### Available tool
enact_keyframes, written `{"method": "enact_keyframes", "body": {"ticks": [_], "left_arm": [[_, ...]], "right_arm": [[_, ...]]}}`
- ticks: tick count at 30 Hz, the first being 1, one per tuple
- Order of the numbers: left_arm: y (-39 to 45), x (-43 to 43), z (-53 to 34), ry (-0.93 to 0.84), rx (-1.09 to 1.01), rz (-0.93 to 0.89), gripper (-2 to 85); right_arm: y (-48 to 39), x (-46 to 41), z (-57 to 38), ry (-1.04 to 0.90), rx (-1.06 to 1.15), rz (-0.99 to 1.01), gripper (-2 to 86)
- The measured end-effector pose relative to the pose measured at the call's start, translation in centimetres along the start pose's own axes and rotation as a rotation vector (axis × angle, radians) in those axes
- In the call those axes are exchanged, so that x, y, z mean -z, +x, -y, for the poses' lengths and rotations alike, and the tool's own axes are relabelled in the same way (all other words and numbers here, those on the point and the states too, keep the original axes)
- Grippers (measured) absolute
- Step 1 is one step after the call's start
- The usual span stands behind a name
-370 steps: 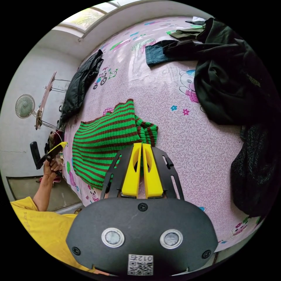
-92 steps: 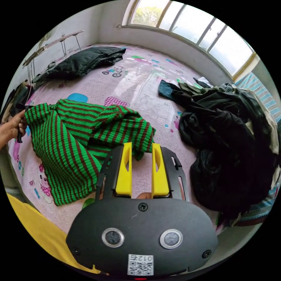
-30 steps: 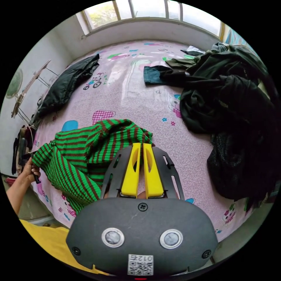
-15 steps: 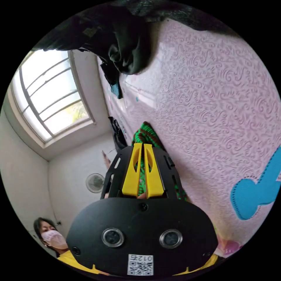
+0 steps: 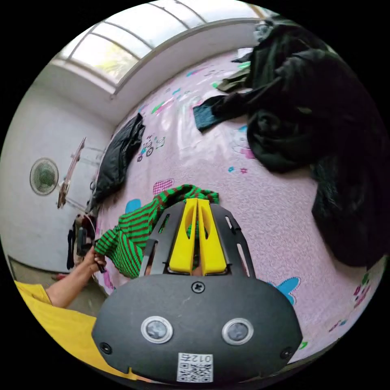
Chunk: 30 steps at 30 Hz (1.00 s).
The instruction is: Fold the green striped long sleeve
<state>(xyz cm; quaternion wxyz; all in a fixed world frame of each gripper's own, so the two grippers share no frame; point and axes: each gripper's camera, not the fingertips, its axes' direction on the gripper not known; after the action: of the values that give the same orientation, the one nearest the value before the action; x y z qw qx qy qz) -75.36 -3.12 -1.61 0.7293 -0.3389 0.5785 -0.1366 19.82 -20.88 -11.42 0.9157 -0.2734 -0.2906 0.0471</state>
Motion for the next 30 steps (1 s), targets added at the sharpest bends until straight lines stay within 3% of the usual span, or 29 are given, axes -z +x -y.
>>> {"method": "enact_keyframes", "body": {"ticks": [3,6,11,16,21,30], "left_arm": [[0.3,-0.1,0.1,-0.006,0.0,0.011,4.9],[0.7,-0.1,0.2,-0.011,0.001,0.025,4.9],[0.8,-0.2,0.2,-0.007,-0.007,0.016,5.0],[1.2,-0.3,0.3,-0.008,-0.006,0.025,5.0],[2.0,-0.4,0.7,-0.025,-0.021,0.057,4.9],[2.0,-0.3,0.6,-0.008,-0.025,0.028,4.6]], "right_arm": [[0.6,-3.8,-0.5,-0.098,0.008,-0.112,0.0],[0.3,-3.2,-0.8,-0.066,-0.044,-0.051,0.0],[-3.9,-0.7,-3.2,-0.003,0.121,-0.059,0.0],[-3.9,-5.5,-5.4,-0.188,0.123,-0.153,0.0],[-8.0,-2.3,-8.5,-0.061,0.214,-0.16,0.7],[-9.6,-7.0,-21.1,-0.359,0.059,0.135,7.8]]}}
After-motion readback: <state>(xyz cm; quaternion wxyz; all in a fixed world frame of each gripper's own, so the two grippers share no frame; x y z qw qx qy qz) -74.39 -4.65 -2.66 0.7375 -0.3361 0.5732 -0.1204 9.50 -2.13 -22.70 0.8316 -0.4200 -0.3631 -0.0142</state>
